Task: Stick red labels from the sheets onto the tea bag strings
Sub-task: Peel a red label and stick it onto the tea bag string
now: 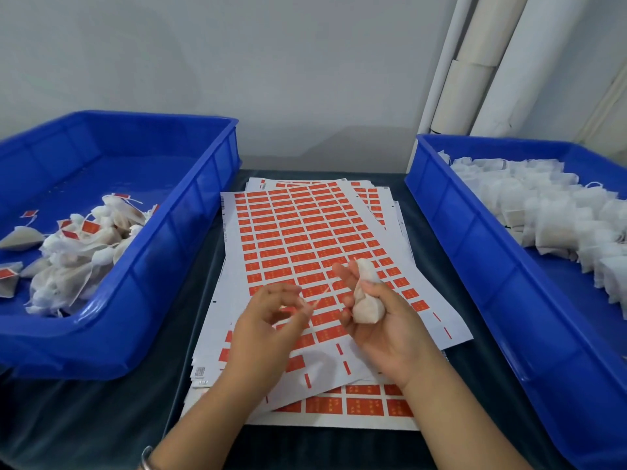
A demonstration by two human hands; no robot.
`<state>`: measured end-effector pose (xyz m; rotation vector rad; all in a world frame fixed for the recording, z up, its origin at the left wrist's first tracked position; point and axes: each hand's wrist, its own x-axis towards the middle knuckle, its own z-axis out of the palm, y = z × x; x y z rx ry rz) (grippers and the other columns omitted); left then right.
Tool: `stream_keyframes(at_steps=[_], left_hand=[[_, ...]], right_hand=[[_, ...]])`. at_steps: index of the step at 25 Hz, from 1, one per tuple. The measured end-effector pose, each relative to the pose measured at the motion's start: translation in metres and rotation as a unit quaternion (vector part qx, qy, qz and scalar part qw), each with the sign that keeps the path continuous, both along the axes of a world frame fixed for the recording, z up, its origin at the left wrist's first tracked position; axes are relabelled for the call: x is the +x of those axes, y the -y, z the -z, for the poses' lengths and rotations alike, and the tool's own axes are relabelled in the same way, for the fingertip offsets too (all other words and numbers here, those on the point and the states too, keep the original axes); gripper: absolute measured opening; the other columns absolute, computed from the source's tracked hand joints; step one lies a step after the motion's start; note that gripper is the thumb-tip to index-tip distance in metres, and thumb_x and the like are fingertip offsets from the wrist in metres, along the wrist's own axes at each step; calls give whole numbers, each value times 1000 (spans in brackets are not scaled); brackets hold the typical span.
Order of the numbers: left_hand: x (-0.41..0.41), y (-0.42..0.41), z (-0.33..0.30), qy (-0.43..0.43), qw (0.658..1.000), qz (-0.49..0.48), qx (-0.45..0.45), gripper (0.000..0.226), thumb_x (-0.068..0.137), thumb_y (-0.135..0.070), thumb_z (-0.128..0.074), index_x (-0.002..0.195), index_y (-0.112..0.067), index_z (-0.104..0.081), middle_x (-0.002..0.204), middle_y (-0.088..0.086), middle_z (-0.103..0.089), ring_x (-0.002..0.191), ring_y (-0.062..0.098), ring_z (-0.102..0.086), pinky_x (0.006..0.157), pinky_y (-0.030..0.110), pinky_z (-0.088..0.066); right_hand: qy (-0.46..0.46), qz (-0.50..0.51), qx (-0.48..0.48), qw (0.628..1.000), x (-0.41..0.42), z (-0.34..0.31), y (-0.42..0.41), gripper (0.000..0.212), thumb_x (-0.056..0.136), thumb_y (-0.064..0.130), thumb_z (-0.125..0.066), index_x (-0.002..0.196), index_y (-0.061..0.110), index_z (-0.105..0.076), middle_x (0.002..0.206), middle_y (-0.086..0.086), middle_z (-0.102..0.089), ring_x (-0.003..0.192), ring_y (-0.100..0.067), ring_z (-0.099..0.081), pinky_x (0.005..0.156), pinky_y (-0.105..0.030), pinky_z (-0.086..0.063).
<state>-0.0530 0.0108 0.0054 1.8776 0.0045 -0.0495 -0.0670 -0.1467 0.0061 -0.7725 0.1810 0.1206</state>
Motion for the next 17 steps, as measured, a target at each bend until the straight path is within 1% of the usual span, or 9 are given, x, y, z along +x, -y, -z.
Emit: stream_keyframes(at_steps=[1, 2, 4, 5, 7, 9, 11, 13, 17], left_hand=[[-4, 0, -1, 57, 997, 46, 39, 6, 78, -43, -63, 79, -38, -66, 106, -34, -52, 100, -6, -53, 70, 10, -42], [-6, 0, -3, 99, 989, 87, 60, 8, 74, -50, -60, 79, -46, -64, 108, -41, -45, 106, -11, -45, 76, 11, -40], [-5, 3, -10, 149, 976, 137, 84, 12, 70, -56, -54, 81, -59, -59, 113, -48, -34, 112, -13, -38, 85, 15, -39], [-3, 5, -15, 155, 973, 151, 85, 12, 72, -54, -53, 81, -57, -60, 115, -47, -33, 114, -12, -38, 86, 14, -40], [3, 10, -22, 157, 969, 174, 73, 10, 80, -44, -53, 78, -48, -62, 113, -44, -38, 111, -14, -40, 76, 2, -41], [5, 15, -23, 156, 968, 182, 72, 11, 87, -36, -50, 80, -44, -54, 105, -34, -46, 101, -9, -47, 69, -3, -39], [4, 17, -20, 148, 971, 165, 84, 13, 92, -33, -47, 82, -42, -48, 96, -26, -49, 91, -2, -52, 65, -1, -40], [2, 18, -16, 120, 978, 150, 76, 14, 95, -30, -44, 83, -39, -46, 90, -21, -53, 85, 3, -56, 59, 2, -42], [1, 18, -12, 20, 992, 118, -30, 21, 97, -21, -45, 79, -28, -53, 76, -18, -63, 76, 0, -62, 54, 7, -46]], right_hand=[[6, -5, -58, 998, -1, -1, 0, 27, 95, 17, -49, 118, 27, -60, 117, 1, -67, 75, -12, -66, 68, -25, -55], [11, -16, -171, 985, -3, -2, 0, 25, 95, 20, -50, 110, 34, -65, 115, 7, -68, 84, -12, -66, 74, -26, -54], [18, -43, -429, 902, -8, -5, -2, 19, 94, 35, -52, 95, 45, -69, 100, 21, -69, 92, -9, -64, 79, -24, -49], [29, -58, -498, 865, -10, -7, -3, 18, 92, 45, -51, 89, 46, -68, 90, 23, -68, 88, -6, -64, 76, -21, -47], [61, -87, -532, 840, -14, -10, -5, 23, 88, 52, -48, 85, 38, -67, 79, 18, -67, 80, 0, -63, 72, -18, -46], [79, -101, -543, 830, -15, -12, -6, 17, 93, 41, -51, 87, 34, -65, 76, 16, -66, 77, 1, -63, 69, -15, -46], [91, -102, -548, 825, -15, -11, -6, 17, 94, 33, -52, 87, 30, -67, 73, 14, -65, 74, -1, -62, 65, -12, -46], [96, -104, -532, 835, -13, -10, -8, 17, 93, 27, -55, 83, 25, -68, 69, 11, -64, 69, -2, -61, 61, -11, -47], [105, -86, -523, 841, -17, -3, -17, 21, 89, 17, -61, 69, 25, -63, 62, 13, -60, 66, 1, -60, 57, -7, -46]])
